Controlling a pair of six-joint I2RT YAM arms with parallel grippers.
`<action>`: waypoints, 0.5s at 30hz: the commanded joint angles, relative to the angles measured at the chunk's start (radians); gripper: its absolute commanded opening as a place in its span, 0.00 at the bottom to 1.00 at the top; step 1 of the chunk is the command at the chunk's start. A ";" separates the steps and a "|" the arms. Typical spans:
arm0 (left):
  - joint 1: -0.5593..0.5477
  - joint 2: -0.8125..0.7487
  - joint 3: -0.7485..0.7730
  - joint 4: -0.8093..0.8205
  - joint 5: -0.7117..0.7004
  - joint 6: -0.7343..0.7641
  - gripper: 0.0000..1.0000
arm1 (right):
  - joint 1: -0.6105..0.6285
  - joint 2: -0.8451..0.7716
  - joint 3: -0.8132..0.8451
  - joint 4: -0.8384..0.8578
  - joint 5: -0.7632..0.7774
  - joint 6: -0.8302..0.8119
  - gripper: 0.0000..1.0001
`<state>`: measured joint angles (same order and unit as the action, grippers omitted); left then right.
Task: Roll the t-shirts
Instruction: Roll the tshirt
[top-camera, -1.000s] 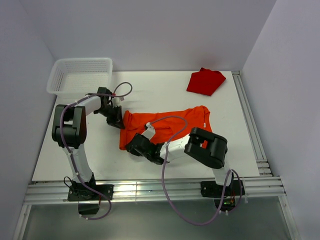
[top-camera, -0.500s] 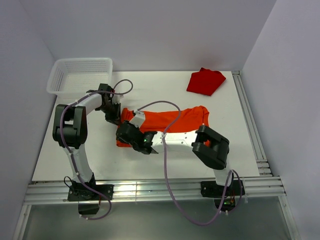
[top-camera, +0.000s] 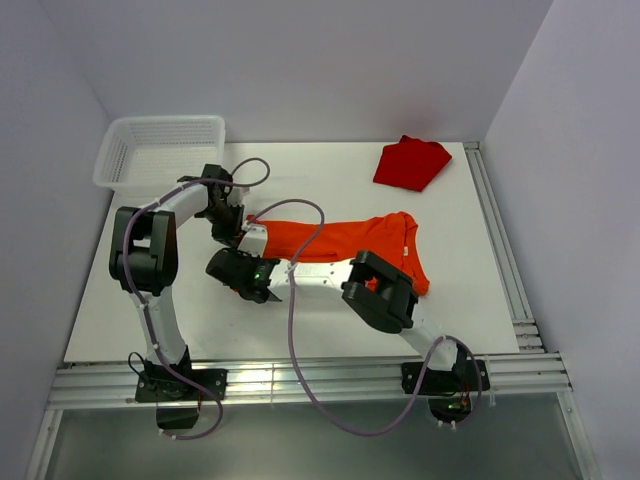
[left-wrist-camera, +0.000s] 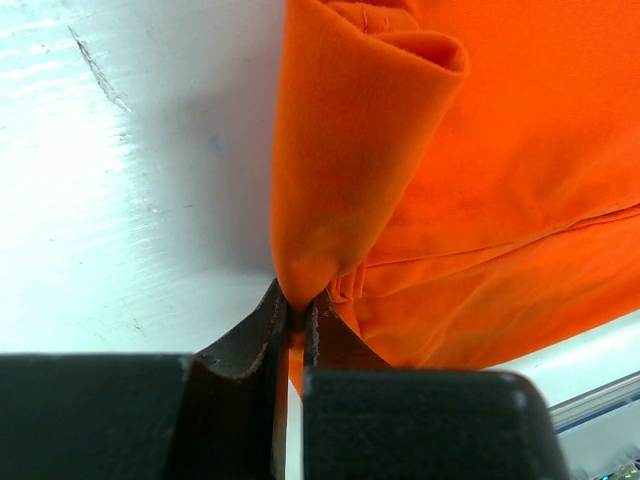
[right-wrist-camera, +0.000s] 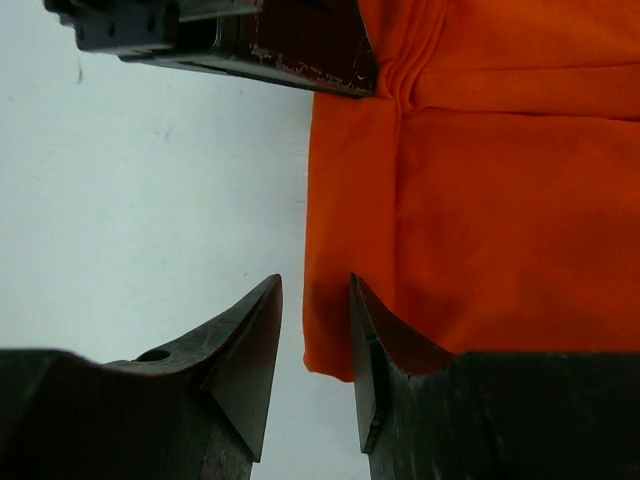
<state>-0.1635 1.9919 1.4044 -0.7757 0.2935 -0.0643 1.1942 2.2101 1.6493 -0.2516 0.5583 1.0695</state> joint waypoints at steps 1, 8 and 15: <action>-0.010 0.008 0.031 -0.005 -0.036 0.015 0.00 | 0.016 0.032 0.092 -0.087 0.064 -0.020 0.41; -0.019 0.011 0.033 -0.007 -0.039 0.014 0.00 | 0.031 0.092 0.193 -0.212 0.086 -0.017 0.44; -0.025 0.007 0.033 -0.008 -0.044 0.015 0.00 | 0.033 0.157 0.293 -0.313 0.077 -0.003 0.45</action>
<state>-0.1795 1.9926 1.4105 -0.7830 0.2718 -0.0639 1.2213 2.3360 1.8793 -0.4839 0.6006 1.0573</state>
